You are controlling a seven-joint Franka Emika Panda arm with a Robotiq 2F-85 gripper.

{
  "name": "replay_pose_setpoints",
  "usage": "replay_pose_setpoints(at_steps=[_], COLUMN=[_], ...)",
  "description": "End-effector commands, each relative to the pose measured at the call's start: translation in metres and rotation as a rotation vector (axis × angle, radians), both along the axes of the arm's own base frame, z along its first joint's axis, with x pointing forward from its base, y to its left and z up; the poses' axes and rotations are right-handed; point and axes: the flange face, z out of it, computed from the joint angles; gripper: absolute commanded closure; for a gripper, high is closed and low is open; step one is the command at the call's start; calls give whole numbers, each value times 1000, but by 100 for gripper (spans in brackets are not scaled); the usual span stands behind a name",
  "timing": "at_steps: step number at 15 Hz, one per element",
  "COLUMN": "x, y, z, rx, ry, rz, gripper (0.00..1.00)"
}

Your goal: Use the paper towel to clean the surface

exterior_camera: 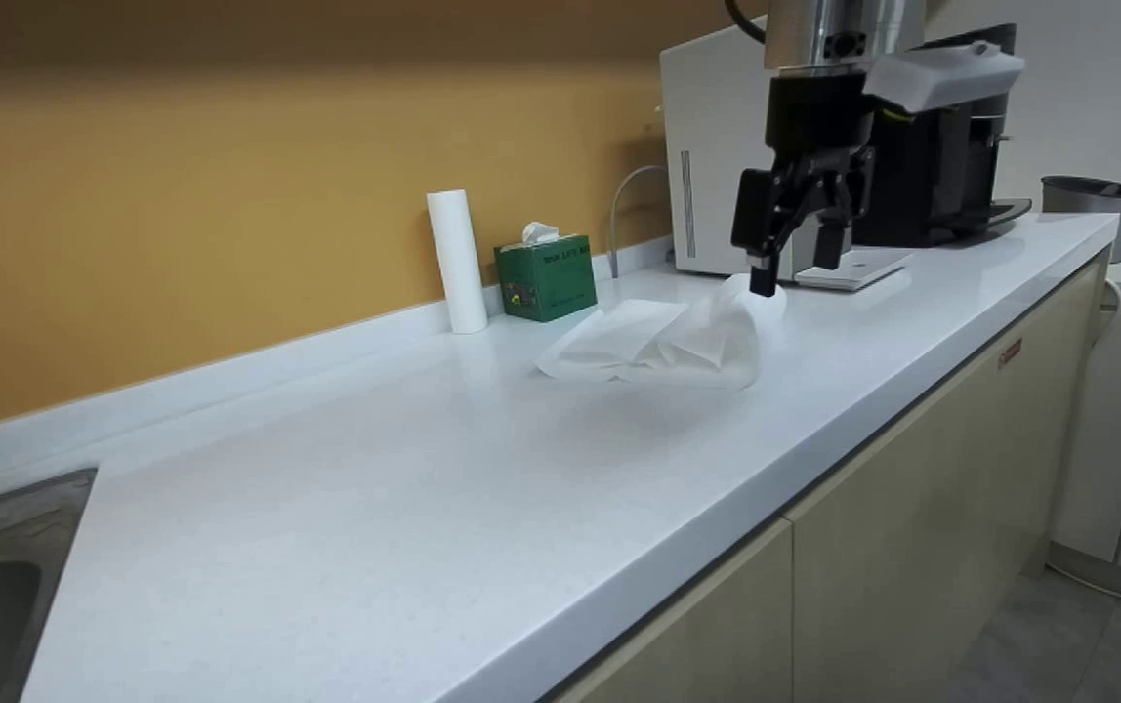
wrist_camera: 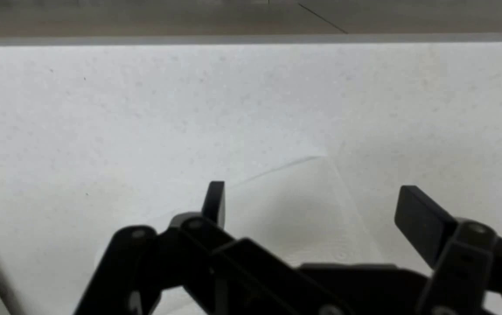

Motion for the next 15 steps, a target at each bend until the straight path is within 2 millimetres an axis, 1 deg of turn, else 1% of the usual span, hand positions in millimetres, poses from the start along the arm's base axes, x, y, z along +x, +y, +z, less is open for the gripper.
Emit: replay_pose_setpoints(at_steps=[1, 3, 6, 10, 13, 14, 15], x=[40, 55, 70, 84, 90, 92, 93], y=[4, 8, 14, 12, 10, 11, 10], z=[-13, -22, -33, -50, -62, -65, -67], rx=[-23, -22, -11, -25, -28, -29, -33], ry=[-19, -22, -13, 17, 33, 37, 40], rz=[121, 168, 218, 244, 247, 245, 241], gripper=[0, 0, 0, 0, 0, 15, 27])
